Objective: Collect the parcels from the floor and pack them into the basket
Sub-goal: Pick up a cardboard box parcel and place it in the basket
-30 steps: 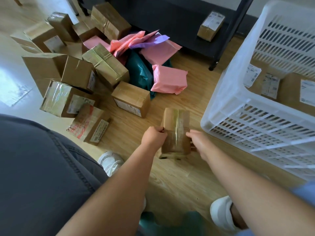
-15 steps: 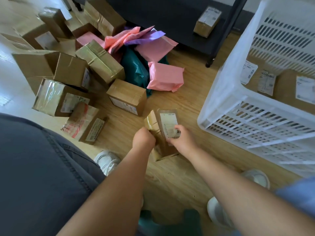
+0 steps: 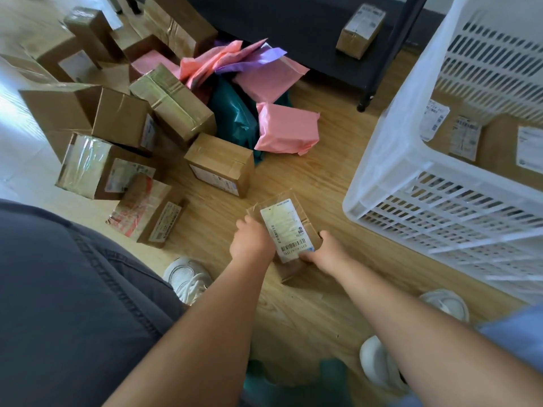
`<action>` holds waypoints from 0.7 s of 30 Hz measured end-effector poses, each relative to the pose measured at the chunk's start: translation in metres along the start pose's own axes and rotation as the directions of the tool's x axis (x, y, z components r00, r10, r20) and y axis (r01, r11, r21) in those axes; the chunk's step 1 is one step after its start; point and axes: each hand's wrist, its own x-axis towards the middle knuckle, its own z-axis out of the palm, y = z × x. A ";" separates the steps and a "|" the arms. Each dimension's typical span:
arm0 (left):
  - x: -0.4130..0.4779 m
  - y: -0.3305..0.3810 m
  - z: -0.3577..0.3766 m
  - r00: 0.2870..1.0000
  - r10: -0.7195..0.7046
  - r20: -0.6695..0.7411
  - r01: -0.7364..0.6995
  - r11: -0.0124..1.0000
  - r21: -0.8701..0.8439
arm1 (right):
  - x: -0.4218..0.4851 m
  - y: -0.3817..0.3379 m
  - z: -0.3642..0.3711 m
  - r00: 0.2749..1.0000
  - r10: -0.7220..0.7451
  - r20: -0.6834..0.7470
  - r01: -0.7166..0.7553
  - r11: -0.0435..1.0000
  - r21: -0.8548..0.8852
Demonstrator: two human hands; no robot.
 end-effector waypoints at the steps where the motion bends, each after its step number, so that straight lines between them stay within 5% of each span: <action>1: 0.001 0.000 -0.001 0.996 0.066 -0.067 -0.060 0.994 0.089 | 0.001 0.000 -0.001 1.000 -0.022 -0.013 0.022 1.000 0.008; 5: 0.016 0.003 -0.006 0.902 0.430 -0.031 -0.379 0.825 0.419 | 0.009 -0.004 -0.008 0.993 -0.104 -0.050 0.100 0.992 -0.073; 8: 0.024 0.006 -0.003 0.823 0.560 0.092 -0.519 0.679 0.519 | 0.013 -0.008 -0.019 0.984 -0.172 -0.048 0.160 0.970 -0.183; 13: 0.021 0.004 0.007 0.833 0.532 0.149 -0.525 0.677 0.516 | 0.015 -0.005 -0.029 0.964 -0.263 -0.030 0.243 0.924 -0.294; 18: 0.023 0.010 -0.002 0.755 0.621 0.209 -0.593 0.511 0.622 | 0.015 -0.001 -0.035 0.943 -0.332 0.011 0.315 0.885 -0.344; 21: 0.026 0.011 -0.004 0.791 0.554 0.261 -0.585 0.558 0.589 | 0.013 0.002 -0.037 0.931 -0.364 0.019 0.348 0.872 -0.343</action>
